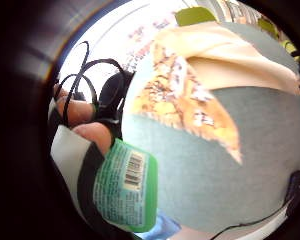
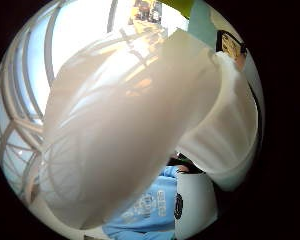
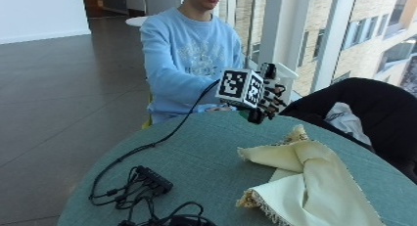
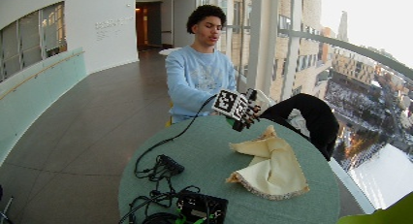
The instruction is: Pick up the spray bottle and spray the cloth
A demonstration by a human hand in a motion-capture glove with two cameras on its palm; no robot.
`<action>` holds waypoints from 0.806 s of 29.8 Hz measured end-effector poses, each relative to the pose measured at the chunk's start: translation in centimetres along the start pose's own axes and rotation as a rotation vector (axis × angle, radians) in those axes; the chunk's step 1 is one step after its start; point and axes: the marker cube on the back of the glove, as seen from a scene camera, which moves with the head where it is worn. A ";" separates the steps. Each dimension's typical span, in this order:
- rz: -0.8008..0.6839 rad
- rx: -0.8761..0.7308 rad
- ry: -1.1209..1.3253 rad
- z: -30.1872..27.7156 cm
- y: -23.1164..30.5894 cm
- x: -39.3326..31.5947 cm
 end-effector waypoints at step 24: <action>-0.378 0.120 -0.233 17.2 2.2 -2.0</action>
